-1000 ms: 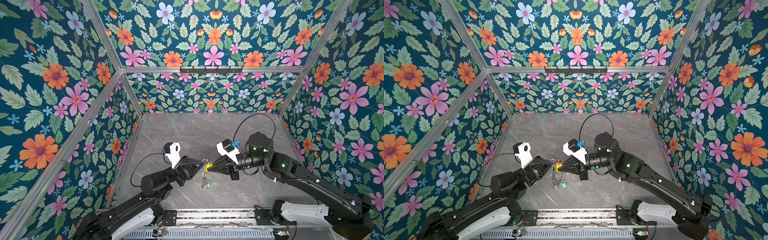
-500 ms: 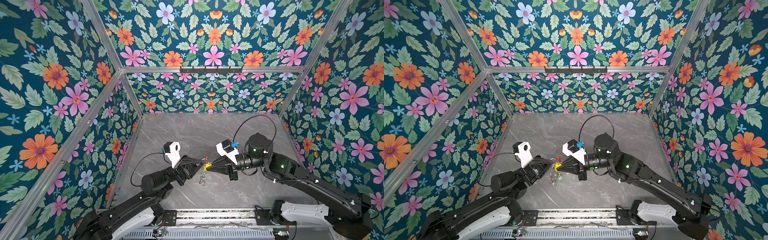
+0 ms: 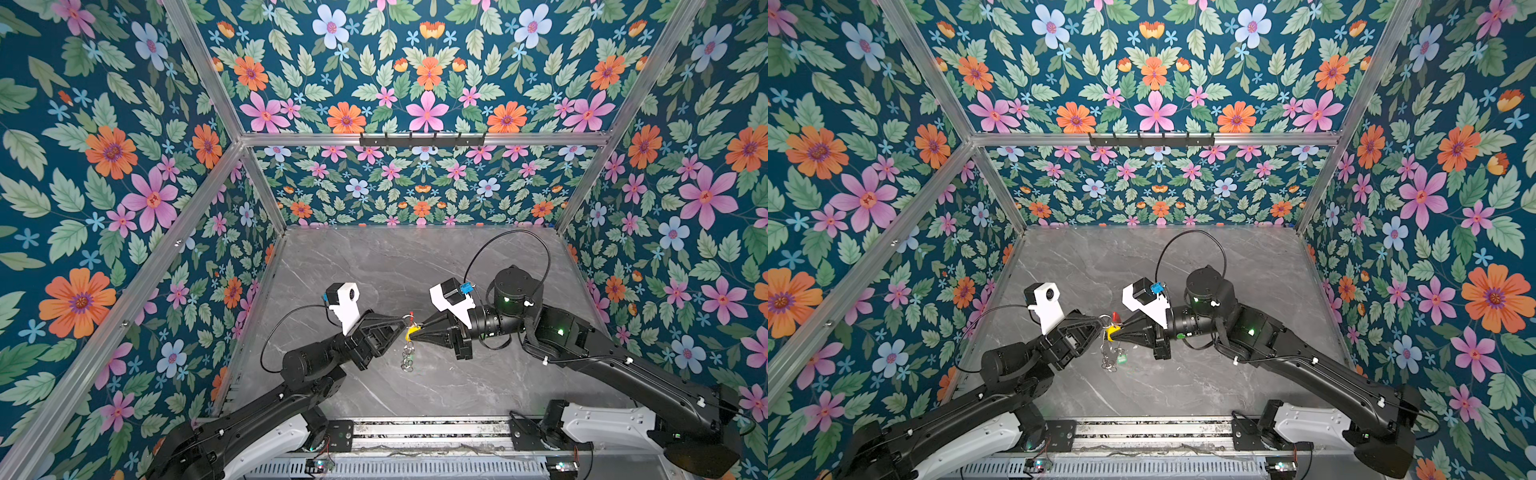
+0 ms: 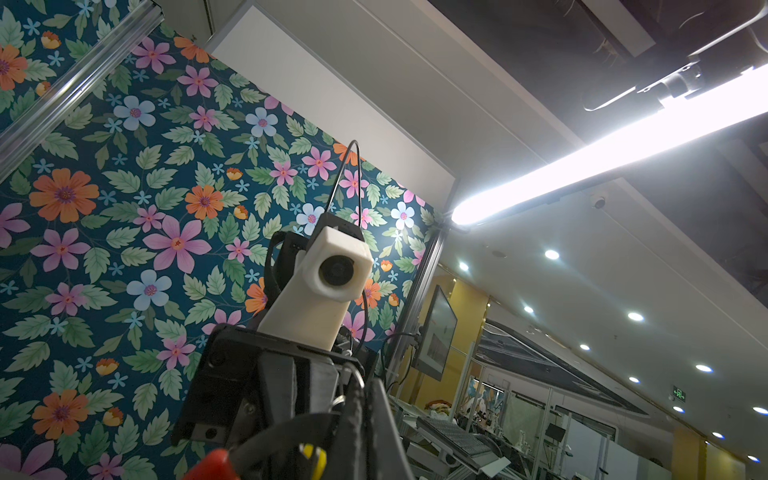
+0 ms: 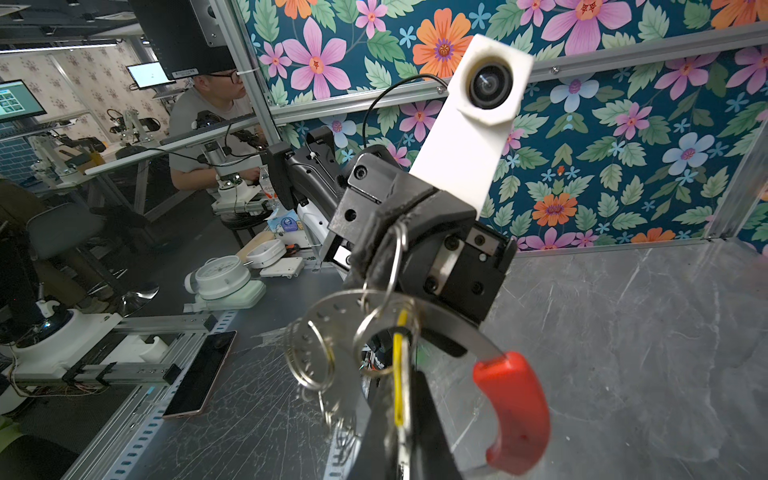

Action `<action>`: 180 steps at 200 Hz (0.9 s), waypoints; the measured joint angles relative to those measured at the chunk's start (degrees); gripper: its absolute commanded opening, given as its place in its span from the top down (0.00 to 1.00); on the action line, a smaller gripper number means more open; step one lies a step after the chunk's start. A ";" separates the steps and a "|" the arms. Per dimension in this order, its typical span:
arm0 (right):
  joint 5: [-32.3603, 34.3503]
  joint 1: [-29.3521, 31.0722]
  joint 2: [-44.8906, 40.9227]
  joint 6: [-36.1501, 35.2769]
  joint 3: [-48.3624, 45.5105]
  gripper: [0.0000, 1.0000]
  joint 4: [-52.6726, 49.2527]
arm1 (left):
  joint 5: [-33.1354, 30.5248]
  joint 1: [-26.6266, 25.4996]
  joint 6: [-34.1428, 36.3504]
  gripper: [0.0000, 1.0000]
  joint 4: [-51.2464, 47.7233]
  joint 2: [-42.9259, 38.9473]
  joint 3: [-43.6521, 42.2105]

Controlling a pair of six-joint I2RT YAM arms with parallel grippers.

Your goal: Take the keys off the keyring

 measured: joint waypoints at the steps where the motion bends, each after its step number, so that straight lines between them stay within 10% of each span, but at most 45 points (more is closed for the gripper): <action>1: 0.00 0.00 0.02 0.00 0.00 1.00 0.02 | -0.02 0.00 0.00 1.00 0.00 0.00 0.00; 107: 2.51 0.74 -0.70 -0.20 0.44 1.00 0.20 | -0.96 0.00 0.22 1.00 0.00 -0.52 0.00; 138: 3.85 0.70 -1.73 0.70 0.02 0.59 -4.46 | -0.26 -0.02 3.89 1.00 -4.74 -3.08 1.09; 180: 7.56 0.74 -7.30 3.04 -6.08 0.49 -8.35 | 0.79 -0.13 14.99 1.00 -16.81 -6.84 5.03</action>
